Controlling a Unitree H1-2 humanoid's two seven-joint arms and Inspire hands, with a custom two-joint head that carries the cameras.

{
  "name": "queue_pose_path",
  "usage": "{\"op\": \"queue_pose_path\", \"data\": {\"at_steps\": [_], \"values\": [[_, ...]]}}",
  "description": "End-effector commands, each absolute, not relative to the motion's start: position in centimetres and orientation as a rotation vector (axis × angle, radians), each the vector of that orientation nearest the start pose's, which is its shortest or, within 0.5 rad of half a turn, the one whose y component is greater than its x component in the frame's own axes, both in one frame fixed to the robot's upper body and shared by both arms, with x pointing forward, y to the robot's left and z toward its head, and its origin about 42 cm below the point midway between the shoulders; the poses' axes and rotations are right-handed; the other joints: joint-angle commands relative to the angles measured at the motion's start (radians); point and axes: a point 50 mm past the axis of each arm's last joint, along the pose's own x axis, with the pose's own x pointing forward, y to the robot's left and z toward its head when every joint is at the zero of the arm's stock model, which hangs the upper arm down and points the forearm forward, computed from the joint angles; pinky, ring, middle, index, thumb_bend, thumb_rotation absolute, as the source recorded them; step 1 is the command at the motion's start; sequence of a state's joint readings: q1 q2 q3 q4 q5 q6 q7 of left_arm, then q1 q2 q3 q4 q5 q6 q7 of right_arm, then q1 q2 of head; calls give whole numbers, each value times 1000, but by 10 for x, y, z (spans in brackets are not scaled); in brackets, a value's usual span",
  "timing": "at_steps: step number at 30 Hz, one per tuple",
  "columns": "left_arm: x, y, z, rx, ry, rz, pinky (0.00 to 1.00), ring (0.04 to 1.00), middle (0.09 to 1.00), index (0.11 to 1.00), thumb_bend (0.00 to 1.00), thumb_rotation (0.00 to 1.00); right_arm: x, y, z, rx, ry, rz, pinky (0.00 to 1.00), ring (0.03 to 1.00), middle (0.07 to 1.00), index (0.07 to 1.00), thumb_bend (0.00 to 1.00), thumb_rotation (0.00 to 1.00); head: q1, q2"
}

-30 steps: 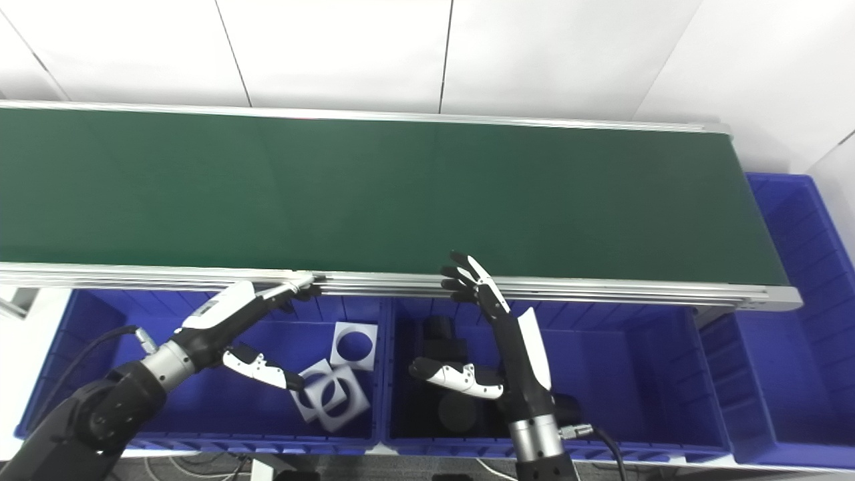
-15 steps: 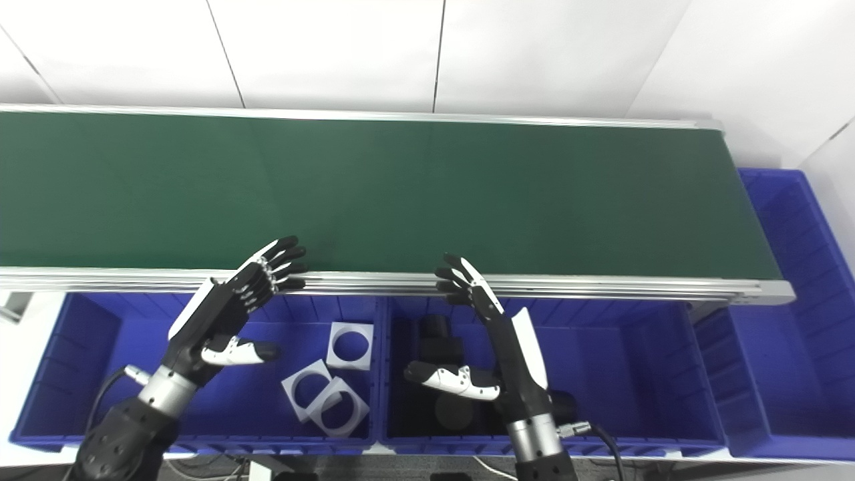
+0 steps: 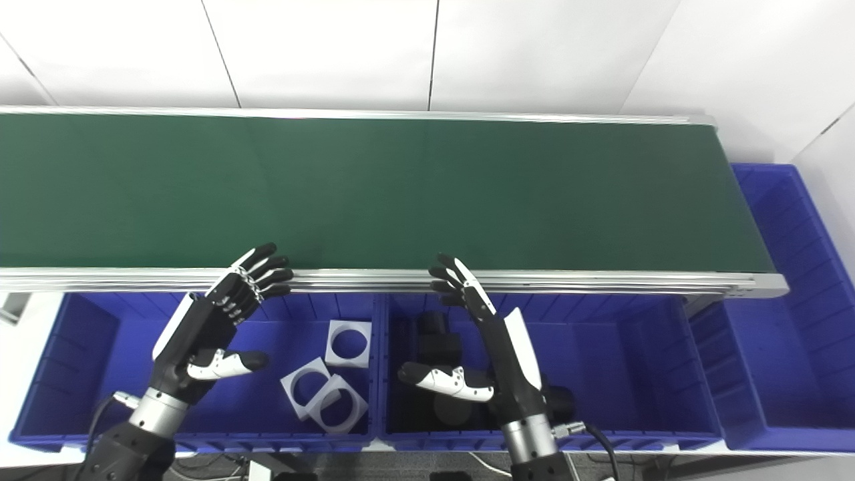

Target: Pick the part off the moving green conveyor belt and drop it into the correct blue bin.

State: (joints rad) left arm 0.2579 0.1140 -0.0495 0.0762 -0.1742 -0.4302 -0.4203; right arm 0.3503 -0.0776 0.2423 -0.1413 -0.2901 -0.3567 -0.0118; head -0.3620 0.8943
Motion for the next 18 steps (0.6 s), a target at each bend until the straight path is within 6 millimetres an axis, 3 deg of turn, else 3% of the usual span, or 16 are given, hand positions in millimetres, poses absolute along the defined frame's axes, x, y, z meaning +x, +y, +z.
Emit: {"op": "queue_pose_path", "data": {"at_steps": [1, 8, 18], "values": [[187, 235, 59, -34, -193, -338, 808, 838, 893, 909, 933, 408, 161, -176, 90, -257, -217, 225, 746, 804, 853, 918, 836, 571, 1, 0], [188, 237, 59, -24, -200, -286, 783, 823, 878, 899, 926, 441, 161, -175, 89, -252, -218, 223, 752, 806, 858, 920, 836, 580, 0, -2], [188, 236, 58, -28, -205, -313, 784, 819, 862, 883, 931, 401, 162, -175, 90, -258, -217, 220, 743, 799, 846, 918, 831, 578, 6, -1]]}}
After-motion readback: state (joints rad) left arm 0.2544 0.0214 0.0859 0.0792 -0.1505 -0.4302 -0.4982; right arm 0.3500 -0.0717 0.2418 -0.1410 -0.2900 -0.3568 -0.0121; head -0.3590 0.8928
